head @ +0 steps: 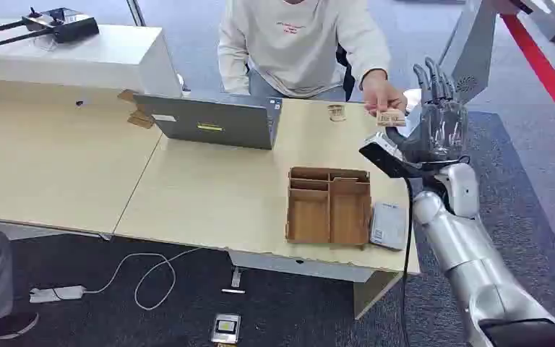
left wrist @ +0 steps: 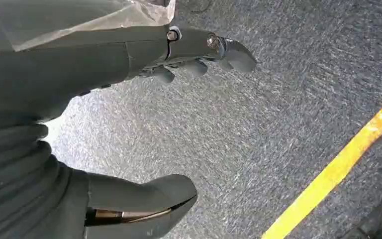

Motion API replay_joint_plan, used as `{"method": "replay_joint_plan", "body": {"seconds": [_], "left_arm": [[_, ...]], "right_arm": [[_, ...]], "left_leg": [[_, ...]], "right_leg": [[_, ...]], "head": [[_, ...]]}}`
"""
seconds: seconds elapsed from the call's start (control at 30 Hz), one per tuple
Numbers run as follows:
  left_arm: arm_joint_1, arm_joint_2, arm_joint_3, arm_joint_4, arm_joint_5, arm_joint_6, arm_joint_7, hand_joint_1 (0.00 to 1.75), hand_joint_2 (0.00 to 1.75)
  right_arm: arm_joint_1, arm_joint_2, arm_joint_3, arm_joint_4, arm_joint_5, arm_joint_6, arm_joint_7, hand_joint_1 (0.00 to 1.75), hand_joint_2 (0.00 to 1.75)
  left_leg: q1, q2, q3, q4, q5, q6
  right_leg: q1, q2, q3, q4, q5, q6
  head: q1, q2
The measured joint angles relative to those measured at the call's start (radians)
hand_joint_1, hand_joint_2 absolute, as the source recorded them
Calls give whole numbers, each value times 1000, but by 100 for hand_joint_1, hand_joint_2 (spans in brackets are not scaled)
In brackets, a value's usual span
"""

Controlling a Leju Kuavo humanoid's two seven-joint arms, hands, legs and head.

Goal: Pass the card to the sensor for recognition and then transmit it.

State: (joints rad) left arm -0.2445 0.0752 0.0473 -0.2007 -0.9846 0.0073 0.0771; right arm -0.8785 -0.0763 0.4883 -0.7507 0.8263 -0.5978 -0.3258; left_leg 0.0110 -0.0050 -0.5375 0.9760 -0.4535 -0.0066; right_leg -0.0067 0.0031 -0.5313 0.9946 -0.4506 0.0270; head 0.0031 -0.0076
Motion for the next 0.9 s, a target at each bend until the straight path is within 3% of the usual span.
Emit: {"method": "replay_joint_plan", "body": {"seconds": [0.13, 0.17, 0.23, 0.9], "left_arm": [[0, 0, -6, 0, 0, 0, -1, 0, 175], [0, 0, -6, 0, 0, 0, -2, 0, 175], [0, 0, -9, 0, 0, 0, -3, 0, 175], [0, 0, -16, 0, -3, -6, -4, 0, 175]], "right_arm": [[-8, 12, 5, 21, 0, 5, 5, 7, 175], [-9, 13, 6, 24, -1, 6, 6, 162, 175], [-12, 17, 10, 34, -2, 8, 6, 175, 175], [-29, 36, 15, 92, -30, 24, -3, 175, 175]], "left_leg": [[0, 0, 0, 0, 0, 0], [0, 0, 0, 0, 0, 0], [0, 0, 0, 0, 0, 0], [0, 0, 0, 0, 0, 0]], "right_leg": [[0, 0, 0, 0, 0, 0], [0, 0, 0, 0, 0, 0], [0, 0, 0, 0, 0, 0], [0, 0, 0, 0, 0, 0]], "head": [[0, 0], [0, 0], [0, 0], [0, 0]]}}
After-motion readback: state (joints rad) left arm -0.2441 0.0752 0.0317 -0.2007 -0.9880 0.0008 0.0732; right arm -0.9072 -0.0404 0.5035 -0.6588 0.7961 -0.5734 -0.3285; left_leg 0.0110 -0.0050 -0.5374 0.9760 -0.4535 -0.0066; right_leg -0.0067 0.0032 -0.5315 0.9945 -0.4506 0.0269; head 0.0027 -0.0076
